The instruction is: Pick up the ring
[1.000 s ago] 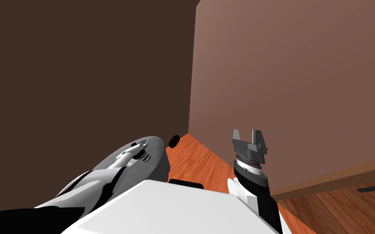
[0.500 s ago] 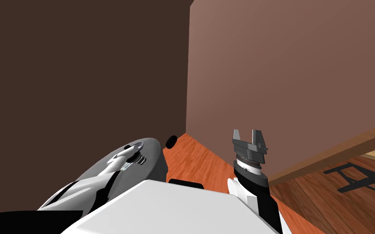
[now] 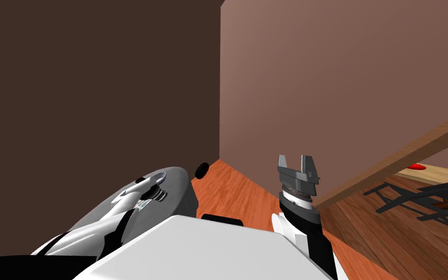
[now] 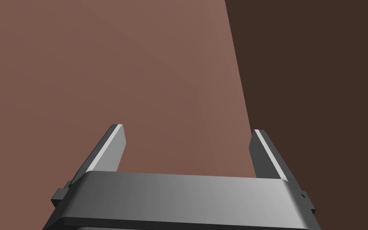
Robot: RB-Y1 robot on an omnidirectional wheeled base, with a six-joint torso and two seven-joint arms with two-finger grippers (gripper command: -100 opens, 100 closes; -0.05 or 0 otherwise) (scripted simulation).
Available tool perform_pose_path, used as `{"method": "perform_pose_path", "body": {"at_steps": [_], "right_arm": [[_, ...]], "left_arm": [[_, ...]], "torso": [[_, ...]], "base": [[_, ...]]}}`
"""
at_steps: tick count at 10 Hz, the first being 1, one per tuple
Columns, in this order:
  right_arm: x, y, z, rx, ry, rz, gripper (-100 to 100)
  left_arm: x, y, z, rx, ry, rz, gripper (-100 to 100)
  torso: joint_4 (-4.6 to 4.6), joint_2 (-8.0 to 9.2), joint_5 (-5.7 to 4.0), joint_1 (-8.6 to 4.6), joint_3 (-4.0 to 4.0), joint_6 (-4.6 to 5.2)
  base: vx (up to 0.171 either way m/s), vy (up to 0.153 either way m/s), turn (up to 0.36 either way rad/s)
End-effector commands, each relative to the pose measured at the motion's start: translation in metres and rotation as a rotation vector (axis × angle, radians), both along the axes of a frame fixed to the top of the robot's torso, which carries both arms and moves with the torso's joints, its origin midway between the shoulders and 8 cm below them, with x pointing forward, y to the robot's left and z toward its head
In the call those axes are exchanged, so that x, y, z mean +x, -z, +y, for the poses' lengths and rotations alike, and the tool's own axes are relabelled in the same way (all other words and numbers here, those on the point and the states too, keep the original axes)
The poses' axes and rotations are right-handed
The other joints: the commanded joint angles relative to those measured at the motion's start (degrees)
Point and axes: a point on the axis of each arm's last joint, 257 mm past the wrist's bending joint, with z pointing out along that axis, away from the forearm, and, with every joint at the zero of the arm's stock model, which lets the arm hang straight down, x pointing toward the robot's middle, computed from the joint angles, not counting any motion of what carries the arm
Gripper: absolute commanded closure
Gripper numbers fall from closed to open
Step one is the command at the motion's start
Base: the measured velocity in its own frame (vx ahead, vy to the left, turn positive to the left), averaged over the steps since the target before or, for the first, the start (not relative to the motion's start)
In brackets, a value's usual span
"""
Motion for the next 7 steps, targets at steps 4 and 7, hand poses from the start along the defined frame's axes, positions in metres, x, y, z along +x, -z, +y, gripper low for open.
{"method": "perform_pose_path", "body": {"at_steps": [4,7], "right_arm": [[0.000,0.000,0.000,0.000,0.000,0.000,0],[0.000,0.000,0.000,0.000,0.000,0.000,0]], "left_arm": [[-0.031,-0.011,0.028,0.021,-0.070,-0.001,100],[-0.031,-0.011,0.028,0.020,-0.070,-0.003,0]], "torso": [[0.00,0.02,0.00,-0.03,0.01,-0.02],[0.01,-0.01,0.01,0.03,0.00,-0.07]], "base": [[-0.004,-0.016,-0.108],[0.000,-0.002,0.014]]}}
